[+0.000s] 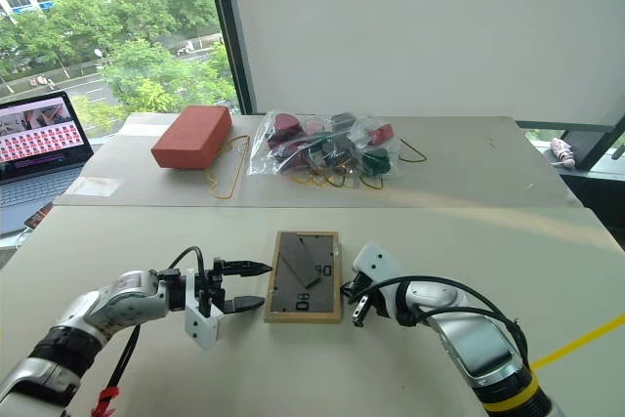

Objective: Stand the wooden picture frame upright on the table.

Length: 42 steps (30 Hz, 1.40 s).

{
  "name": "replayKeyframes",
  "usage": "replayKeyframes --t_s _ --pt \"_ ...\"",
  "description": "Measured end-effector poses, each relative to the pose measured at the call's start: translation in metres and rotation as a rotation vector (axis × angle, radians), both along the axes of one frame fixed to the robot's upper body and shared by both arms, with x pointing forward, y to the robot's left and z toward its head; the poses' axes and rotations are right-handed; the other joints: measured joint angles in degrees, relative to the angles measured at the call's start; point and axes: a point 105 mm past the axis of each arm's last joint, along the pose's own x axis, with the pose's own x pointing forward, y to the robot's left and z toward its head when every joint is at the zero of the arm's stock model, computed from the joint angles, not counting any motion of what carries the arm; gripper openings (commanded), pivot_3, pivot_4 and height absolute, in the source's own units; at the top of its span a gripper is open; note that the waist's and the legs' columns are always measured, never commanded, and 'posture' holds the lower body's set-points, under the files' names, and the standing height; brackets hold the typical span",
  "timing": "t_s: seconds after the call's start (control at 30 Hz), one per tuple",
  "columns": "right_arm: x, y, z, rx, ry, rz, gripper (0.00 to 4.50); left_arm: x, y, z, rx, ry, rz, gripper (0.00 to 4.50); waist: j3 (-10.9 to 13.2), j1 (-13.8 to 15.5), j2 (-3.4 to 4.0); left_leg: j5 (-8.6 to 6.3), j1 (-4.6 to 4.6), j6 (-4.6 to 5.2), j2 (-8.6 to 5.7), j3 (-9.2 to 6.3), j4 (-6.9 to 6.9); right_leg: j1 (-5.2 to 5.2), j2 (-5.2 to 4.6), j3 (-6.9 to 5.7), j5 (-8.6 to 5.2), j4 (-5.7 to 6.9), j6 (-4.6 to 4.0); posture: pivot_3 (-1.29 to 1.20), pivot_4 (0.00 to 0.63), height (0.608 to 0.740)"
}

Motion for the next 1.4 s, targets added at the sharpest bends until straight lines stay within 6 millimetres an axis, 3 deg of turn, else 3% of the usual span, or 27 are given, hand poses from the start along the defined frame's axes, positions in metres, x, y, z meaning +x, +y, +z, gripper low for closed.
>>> replayKeyframes --t_s 0.27,0.3,0.47,0.57,0.67,0.77,0.9,0.97,1.1,1.23,1.33,1.4 --pt "0.0 0.009 -0.001 0.008 0.011 -0.007 0.0 0.009 -0.02 -0.004 -0.081 -0.019 -0.057 3.57 -0.1 0.5 0.12 0.0 -0.02 0.0 -0.05 -0.03 0.13 0.06 -0.05 -0.05 0.03 0.03 0.07 0.0 0.15 0.74" --pt "0.0 0.009 -0.001 0.009 0.012 -0.01 0.0 0.009 -0.021 -0.005 -0.089 -0.014 -0.057 3.01 -0.1 0.4 0.12 0.0 -0.02 -0.01 -0.05 -0.03 0.13 0.05 -0.05 -0.05 0.03 0.05 0.07 0.0 0.15 0.74" --pt "-0.001 0.007 -0.001 0.008 0.017 -0.026 0.0 0.008 -0.02 -0.002 -0.131 -0.011 -0.061 1.31 -0.2 0.2 0.14 0.0 -0.02 0.0 -0.04 -0.05 0.13 0.04 -0.05 -0.07 0.03 0.05 0.07 0.0 0.15 0.74" --pt "0.004 -0.006 0.001 -0.005 0.016 -0.066 0.0 0.008 -0.02 0.001 -0.147 -0.023 -0.061 1.2 -0.2 0.1 0.12 0.0 -0.04 -0.01 -0.04 -0.05 0.13 0.04 -0.05 -0.09 0.03 0.04 0.07 0.0 0.15 0.74" --pt "0.022 -0.03 0.015 -0.018 -0.015 -0.143 0.0 0.007 -0.016 0.001 -0.144 -0.032 -0.058 1.2 -0.2 -0.1 0.12 0.0 -0.03 -0.01 -0.03 -0.04 0.13 -0.01 -0.04 -0.09 0.03 0.06 0.07 0.0 0.15 0.74" --pt "0.042 -0.031 0.044 0.05 -0.062 -0.151 0.87 0.006 -0.013 -0.001 -0.146 -0.033 -0.046 1.2 -0.2 -0.6 0.13 0.0 0.05 0.0 0.0 -0.04 0.12 0.01 0.0 -0.09 0.03 0.11 0.06 0.0 0.15 0.74" --pt "0.064 -0.007 0.092 0.21 -0.087 -0.102 2.08 0.005 -0.017 -0.001 -0.152 -0.041 -0.051 1.2 -0.2 -0.8 0.19 0.01 0.04 -0.01 -0.01 -0.07 0.12 0.01 -0.02 -0.12 0.04 0.16 0.06 0.0 0.15 0.74" --pt "0.059 0.016 0.098 0.275 -0.023 -0.021 2.89 0.004 -0.018 -0.001 -0.152 -0.046 -0.053 1.2 -0.3 -0.7 0.21 -0.02 -0.02 0.04 0.0 -0.14 0.11 0.02 -0.03 -0.23 0.04 0.4 0.06 0.0 0.15 0.74" --pt "0.053 0.053 0.087 0.332 0.171 0.102 4.31 0.003 -0.019 -0.001 -0.167 -0.043 -0.051 1.2 -0.3 -0.7 0.21 -0.02 -0.07 0.03 -0.05 -0.12 0.14 -0.1 -0.13 -0.38 0.04 0.58 0.06 0.0 0.15 0.74" --pt "0.058 0.067 0.081 0.328 0.307 0.153 4.42 0.002 -0.019 -0.001 -0.174 -0.039 -0.047 1.2 -0.3 -1.1 0.24 -0.02 -0.01 0.04 -0.03 -0.14 0.13 -0.1 -0.13 -0.5 0.04 0.63 0.05 0.0 0.15 0.74" --pt "0.063 0.069 0.056 0.281 0.411 0.141 4.42 0.002 -0.02 0.0 -0.174 -0.045 -0.051 1.2 -0.3 -1.2 0.24 -0.02 -0.06 0.03 -0.03 -0.18 0.13 -0.13 -0.15 -0.56 0.04 0.64 0.05 0.0 0.15 0.74" --pt "0.061 0.071 0.055 0.293 0.444 0.177 4.42 0.002 -0.02 -0.001 -0.172 -0.046 -0.048 1.2 -0.3 -1.3 0.27 -0.01 -0.06 0.02 -0.05 -0.17 0.14 -0.16 -0.18 -0.56 0.04 0.66 0.05 0.0 0.15 0.74"
